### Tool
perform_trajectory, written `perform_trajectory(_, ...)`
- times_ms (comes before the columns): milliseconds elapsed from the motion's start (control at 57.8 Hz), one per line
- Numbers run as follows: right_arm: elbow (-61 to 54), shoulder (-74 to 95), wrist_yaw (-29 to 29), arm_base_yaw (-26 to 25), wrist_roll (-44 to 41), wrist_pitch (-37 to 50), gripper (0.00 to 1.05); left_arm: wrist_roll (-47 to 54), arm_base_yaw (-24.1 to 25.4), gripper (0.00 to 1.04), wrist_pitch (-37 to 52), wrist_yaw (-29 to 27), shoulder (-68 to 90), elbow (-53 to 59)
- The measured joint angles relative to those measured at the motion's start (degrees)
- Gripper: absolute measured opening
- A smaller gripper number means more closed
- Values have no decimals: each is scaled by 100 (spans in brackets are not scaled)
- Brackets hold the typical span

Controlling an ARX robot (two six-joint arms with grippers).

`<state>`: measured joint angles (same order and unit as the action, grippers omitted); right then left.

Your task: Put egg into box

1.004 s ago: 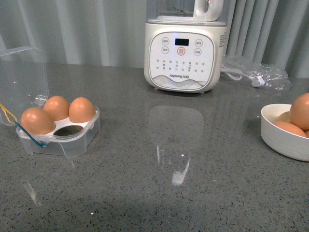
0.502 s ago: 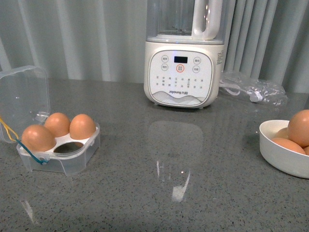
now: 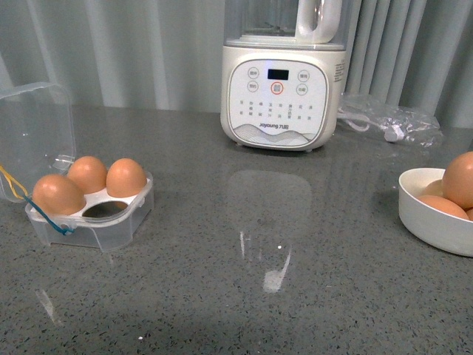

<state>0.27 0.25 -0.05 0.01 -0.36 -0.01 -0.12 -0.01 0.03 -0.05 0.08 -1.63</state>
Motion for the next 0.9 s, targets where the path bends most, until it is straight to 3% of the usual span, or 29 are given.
perform_trajectory(571, 0, 0, 0, 0, 0, 0, 98, 0, 0, 98, 0, 0, 0, 0)
perform_trajectory(641, 118, 269, 734, 195, 136, -142, 98, 0, 0, 98, 0, 0, 0, 0)
perform_trajectory(675, 249, 769, 1257, 243, 203, 151, 98, -2, 0, 98, 0, -7, 0, 0)
perform_trajectory(710, 413, 1360, 1403, 173, 219, 667, 98, 0, 0, 98, 0, -4, 0, 0)
perform_trajectory(900, 1434, 3864, 929, -61, 227, 2955, 98, 0, 0, 98, 0, 2, 0, 0)
